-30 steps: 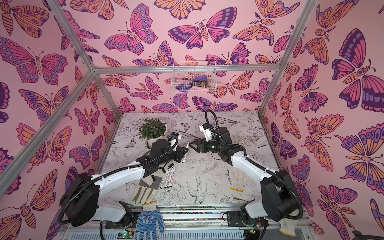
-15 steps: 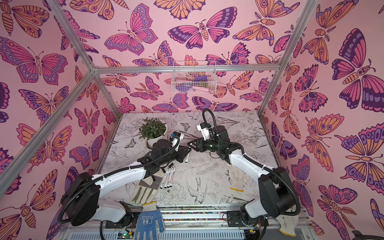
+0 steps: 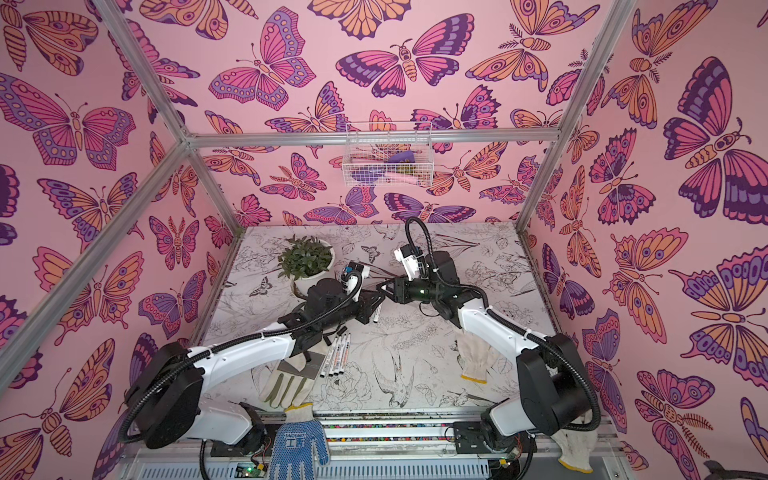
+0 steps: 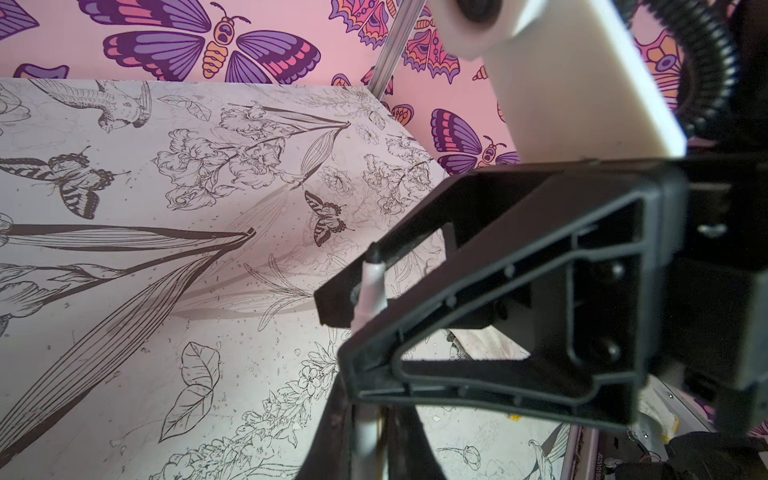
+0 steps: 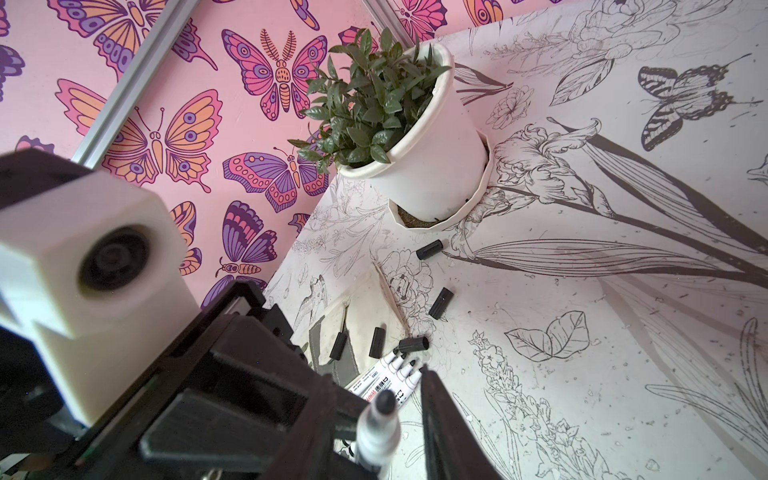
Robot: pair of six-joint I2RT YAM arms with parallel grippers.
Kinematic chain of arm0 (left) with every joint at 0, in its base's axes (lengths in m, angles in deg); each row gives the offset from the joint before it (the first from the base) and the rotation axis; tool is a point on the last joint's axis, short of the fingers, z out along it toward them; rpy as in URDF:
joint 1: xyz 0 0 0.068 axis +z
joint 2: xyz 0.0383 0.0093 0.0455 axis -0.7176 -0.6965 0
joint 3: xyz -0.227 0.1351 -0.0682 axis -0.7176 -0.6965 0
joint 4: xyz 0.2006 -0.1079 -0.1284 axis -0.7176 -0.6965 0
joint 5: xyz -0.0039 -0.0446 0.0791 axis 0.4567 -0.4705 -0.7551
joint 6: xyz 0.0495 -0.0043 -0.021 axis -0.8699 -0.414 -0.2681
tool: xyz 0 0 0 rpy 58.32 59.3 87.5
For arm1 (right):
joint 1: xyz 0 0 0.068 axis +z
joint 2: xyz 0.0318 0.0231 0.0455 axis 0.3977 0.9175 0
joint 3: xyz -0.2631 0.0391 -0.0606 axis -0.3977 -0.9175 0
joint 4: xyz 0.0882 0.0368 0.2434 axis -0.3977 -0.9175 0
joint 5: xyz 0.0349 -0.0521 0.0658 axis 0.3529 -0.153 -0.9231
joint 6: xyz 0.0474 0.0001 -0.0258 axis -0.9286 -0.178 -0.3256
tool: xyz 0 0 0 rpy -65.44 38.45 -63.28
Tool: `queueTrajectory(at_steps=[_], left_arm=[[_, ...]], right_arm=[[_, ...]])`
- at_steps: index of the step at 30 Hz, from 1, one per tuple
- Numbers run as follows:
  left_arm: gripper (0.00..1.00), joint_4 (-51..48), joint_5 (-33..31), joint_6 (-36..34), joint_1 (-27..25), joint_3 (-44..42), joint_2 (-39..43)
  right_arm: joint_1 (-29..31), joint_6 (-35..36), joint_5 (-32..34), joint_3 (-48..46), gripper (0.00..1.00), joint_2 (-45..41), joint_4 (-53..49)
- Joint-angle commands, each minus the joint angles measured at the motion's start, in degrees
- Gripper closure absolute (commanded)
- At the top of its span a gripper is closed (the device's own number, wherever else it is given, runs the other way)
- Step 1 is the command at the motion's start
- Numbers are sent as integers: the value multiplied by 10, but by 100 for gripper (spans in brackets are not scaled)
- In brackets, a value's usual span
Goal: Insert the pens into the pen caps
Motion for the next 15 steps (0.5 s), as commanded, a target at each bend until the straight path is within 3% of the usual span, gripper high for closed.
queueTrajectory(at_steps=[1, 12, 14, 15], left_arm=[[100, 26, -10, 6, -4, 16, -11], [100, 22, -6, 4, -12, 22, -15], [92, 14, -4, 3, -12, 24, -15], [77, 10, -2, 2, -12, 23, -15]], right_arm=[[2, 1, 2, 8, 67, 4, 3], [0, -1, 8, 19, 91, -4, -8], [-2, -6, 11, 22, 92, -6, -8], [-4, -10, 11, 23, 93, -7, -7]])
